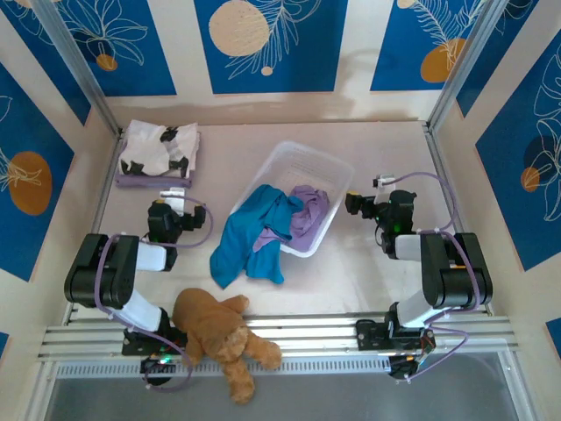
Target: Fold and stack the t-shirts
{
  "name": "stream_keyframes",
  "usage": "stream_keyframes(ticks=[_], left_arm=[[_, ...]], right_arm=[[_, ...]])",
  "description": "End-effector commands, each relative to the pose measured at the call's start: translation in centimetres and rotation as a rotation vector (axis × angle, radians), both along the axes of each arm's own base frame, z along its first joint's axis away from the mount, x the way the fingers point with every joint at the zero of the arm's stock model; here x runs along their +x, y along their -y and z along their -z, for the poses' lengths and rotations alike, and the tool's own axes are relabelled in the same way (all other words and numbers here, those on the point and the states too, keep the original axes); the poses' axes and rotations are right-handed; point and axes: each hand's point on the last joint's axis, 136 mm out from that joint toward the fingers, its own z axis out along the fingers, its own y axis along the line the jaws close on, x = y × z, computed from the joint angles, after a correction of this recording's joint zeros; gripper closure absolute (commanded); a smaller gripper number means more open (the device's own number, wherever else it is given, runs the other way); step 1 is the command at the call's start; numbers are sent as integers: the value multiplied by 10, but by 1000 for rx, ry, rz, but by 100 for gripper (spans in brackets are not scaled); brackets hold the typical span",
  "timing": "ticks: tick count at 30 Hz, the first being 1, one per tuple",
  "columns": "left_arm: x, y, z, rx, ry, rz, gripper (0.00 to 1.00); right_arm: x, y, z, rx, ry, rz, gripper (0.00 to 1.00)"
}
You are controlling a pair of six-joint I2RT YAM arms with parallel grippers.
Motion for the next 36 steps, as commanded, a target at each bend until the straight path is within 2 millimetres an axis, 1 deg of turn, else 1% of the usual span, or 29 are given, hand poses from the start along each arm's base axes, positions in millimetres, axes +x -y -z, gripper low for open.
stream_keyframes(ticks=[1, 8, 17, 24, 27, 28, 29, 31, 33, 35, 36], left_arm=[[6, 4, -11, 14, 33, 28, 1], [7, 0, -12, 10, 34, 4, 1], [7, 0, -11, 9, 31, 3, 1], [8, 0, -14, 12, 22, 3, 1], [15, -4, -27, 20, -34, -20, 1], [17, -6, -37, 24, -55, -34, 1], [18, -8, -41, 22, -83, -50, 1], [23, -7, -63, 16, -94, -47, 1], [26, 1, -79, -6, -108, -12, 1], [28, 11, -90, -79, -161, 15, 1], [30, 18, -95, -139, -201, 27, 1]], right_arm=[[-2, 4, 4, -2, -10, 14, 1], [-2, 3, 5, -3, -11, 12, 1], [-2, 4, 4, 3, -11, 10, 1], [-3, 8, 0, 29, -1, 13, 1], [-7, 22, -18, 25, -1, 102, 1], [-12, 28, -25, 13, 1, 135, 1], [-16, 31, -30, 1, 3, 158, 1], [-30, 35, -44, -9, 9, 185, 1], [-42, 35, -54, 5, -4, 206, 1], [-56, 31, -65, 30, -28, 209, 1], [-65, 29, -75, 44, -39, 212, 1]])
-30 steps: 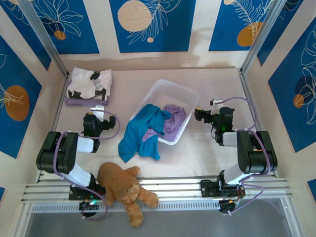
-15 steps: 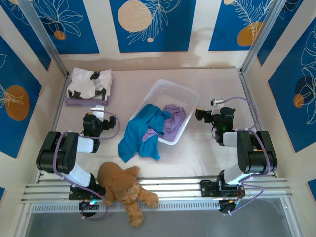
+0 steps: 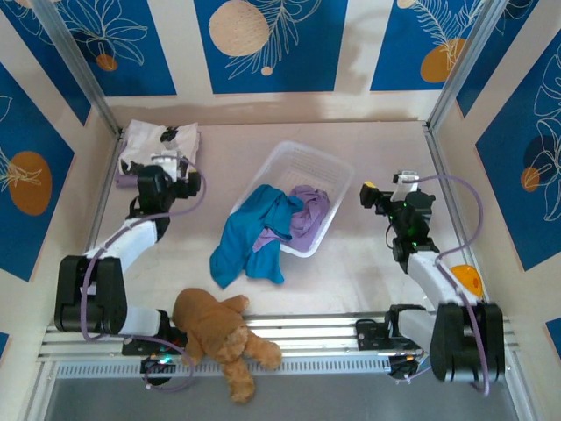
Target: Fold and stack the t-shirts
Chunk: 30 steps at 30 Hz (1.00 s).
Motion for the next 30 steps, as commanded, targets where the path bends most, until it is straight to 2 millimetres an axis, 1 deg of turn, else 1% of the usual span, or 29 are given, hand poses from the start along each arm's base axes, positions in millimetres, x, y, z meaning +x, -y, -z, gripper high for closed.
stream_keyframes(ticks=[1, 3, 5, 6, 9, 11, 13, 16, 19, 20, 24, 27, 30], left_arm=[[-16, 25, 18, -165, -252, 74, 1], [-16, 47, 19, -294, -343, 138, 1], [-16, 63, 24, -428, -420, 158, 1], [-17, 70, 29, -495, -458, 155, 1], [-16, 94, 34, -653, -542, 198, 1], [-15, 113, 40, -702, -592, 247, 1], [-16, 134, 52, -698, -638, 283, 1], [-25, 168, 64, -667, -684, 351, 1], [-34, 197, 63, -660, -685, 413, 1], [-37, 203, 63, -656, -691, 427, 1], [-51, 224, 74, -668, -750, 449, 1], [-60, 245, 72, -679, -751, 480, 1], [-71, 276, 65, -721, -717, 514, 1]], right_arm=[[-30, 2, 10, 44, -164, 61, 1], [-46, 5, 2, 86, -225, 106, 1], [-62, 1, -2, 165, -307, 125, 1], [-70, -6, -3, 210, -354, 105, 1], [-89, -29, -6, 319, -474, 55, 1], [-98, -37, -13, 386, -538, 77, 1], [-106, -52, -21, 447, -606, 64, 1], [-111, -71, -36, 501, -679, 51, 1], [-107, -87, -44, 522, -695, 18, 1], [-104, -93, -44, 531, -703, -3, 1], [-99, -106, -27, 557, -801, -24, 1], [-101, -106, -15, 564, -847, -2, 1], [-104, -89, -11, 559, -814, 89, 1]])
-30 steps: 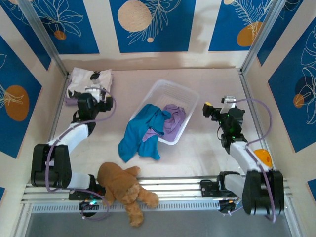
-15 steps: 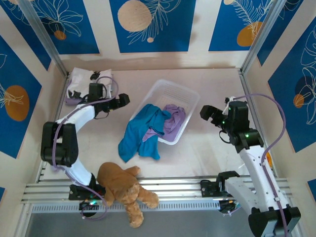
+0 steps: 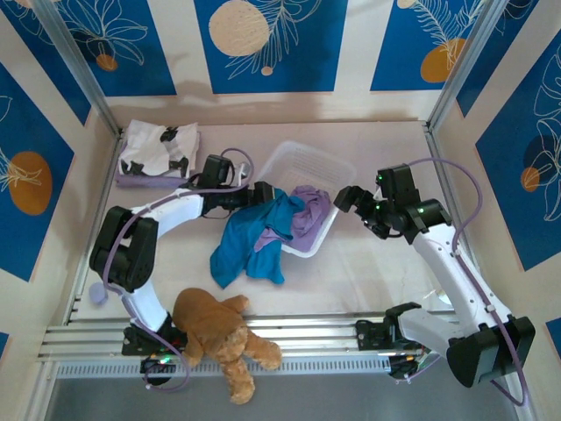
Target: Fold and stack the t-shirts
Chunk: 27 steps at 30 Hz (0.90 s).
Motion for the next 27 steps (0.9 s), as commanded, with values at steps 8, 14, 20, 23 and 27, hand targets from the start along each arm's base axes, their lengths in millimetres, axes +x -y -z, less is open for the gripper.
stream_keyframes(ticks=[8, 14, 20, 23, 27], left_arm=[[-18, 80, -22, -156, 65, -31, 1], [-23, 90, -15, -110, 39, -13, 1], [-29, 87, -14, -101, 33, -1, 1], [-30, 89, -18, -109, 33, 15, 1], [-29, 93, -20, -118, 20, 24, 1]], right_arm=[[-20, 29, 8, -3, -23, 169, 1], [-19, 46, 15, -44, -77, 148, 1], [-10, 69, 34, -84, -99, 163, 1], [7, 60, 45, 3, -96, 90, 1], [32, 60, 49, 23, -85, 27, 1]])
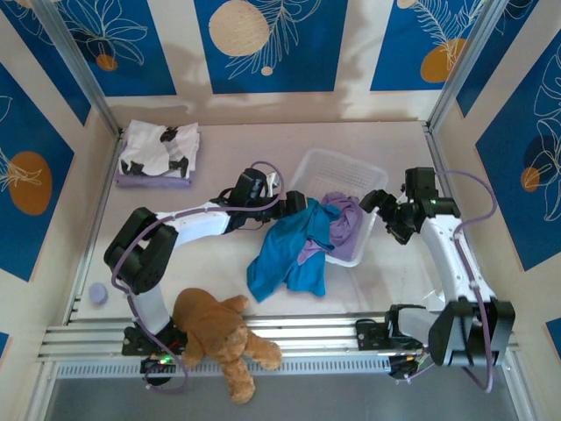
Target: Fold and stack the t-shirts
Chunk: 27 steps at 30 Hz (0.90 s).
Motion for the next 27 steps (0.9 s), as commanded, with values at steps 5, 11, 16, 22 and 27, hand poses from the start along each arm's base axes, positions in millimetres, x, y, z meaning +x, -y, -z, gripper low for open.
stream_keyframes(ticks=[5, 11, 16, 22, 27], left_arm=[[0, 8, -12, -14, -16, 18, 1], [-6, 17, -12, -65, -51, 28, 1], [-18, 40, -17, -107, -69, 54, 1], [-36, 74, -24, -98, -67, 133, 1], [-35, 77, -19, -79, -77, 120, 1]], right_arm=[[53, -13, -10, 102, 85, -175, 1], [104, -25, -12, 211, 90, -253, 1], [151, -27, -18, 250, 78, -290, 1], [169, 2, -39, 106, 18, -228, 1], [148, 13, -71, -23, 53, -187, 1]])
